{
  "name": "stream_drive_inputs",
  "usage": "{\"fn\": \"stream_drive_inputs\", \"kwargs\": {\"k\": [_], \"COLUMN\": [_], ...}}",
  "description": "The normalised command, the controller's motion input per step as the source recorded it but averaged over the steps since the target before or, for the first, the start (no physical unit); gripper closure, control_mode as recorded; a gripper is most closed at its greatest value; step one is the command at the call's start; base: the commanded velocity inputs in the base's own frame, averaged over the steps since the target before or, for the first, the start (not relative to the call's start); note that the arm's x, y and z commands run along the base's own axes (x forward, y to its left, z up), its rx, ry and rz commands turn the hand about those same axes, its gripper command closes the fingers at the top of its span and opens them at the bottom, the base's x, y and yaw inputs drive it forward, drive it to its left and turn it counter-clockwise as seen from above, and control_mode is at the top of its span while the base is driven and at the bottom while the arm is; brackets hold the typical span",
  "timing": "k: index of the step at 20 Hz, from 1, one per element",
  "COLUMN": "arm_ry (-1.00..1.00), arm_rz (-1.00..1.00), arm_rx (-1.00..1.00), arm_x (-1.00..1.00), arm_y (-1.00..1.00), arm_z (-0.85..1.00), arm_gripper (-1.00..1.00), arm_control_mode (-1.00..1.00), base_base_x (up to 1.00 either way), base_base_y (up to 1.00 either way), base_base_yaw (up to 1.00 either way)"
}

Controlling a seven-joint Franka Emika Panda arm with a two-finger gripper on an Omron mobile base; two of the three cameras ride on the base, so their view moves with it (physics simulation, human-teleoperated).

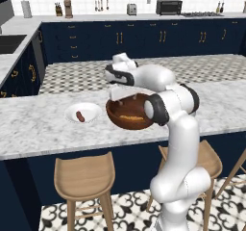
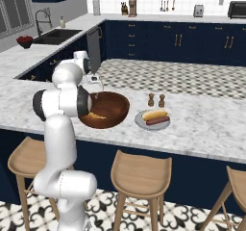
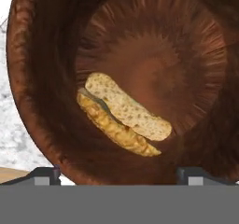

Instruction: Place one bun and one sausage from the bowl on each plate.

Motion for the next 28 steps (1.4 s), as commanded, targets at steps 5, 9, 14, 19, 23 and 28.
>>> {"fn": "stream_drive_inputs", "kwargs": {"k": [5, 9, 14, 19, 23, 28], "arm_ry": [0.13, 0.16, 0.13, 0.21, -0.07, -0.19], "arm_rz": [0.25, 0.22, 0.08, 0.13, 0.00, 0.00], "arm_rx": [0.00, 0.04, 0.10, 0.14, 0.28, 0.04], "arm_x": [0.05, -0.22, -0.38, -0.17, 0.31, 0.37], "arm_y": [-0.58, -0.16, -0.11, -0.07, 0.38, 0.08], "arm_z": [-0.67, -0.54, -0.01, -0.05, -0.07, -0.34], "arm_gripper": [-1.00, -1.00, -1.00, -1.00, -1.00, -1.00], "arm_control_mode": [-1.00, -1.00, -1.00, -1.00, -1.00, -1.00], "base_base_x": [0.00, 0.00, 0.00, 0.00, 0.00, 0.00], "base_base_y": [0.00, 0.00, 0.00, 0.00, 0.00, 0.00], "base_base_yaw": [0.00, 0.00, 0.00, 0.00, 0.00, 0.00]}}
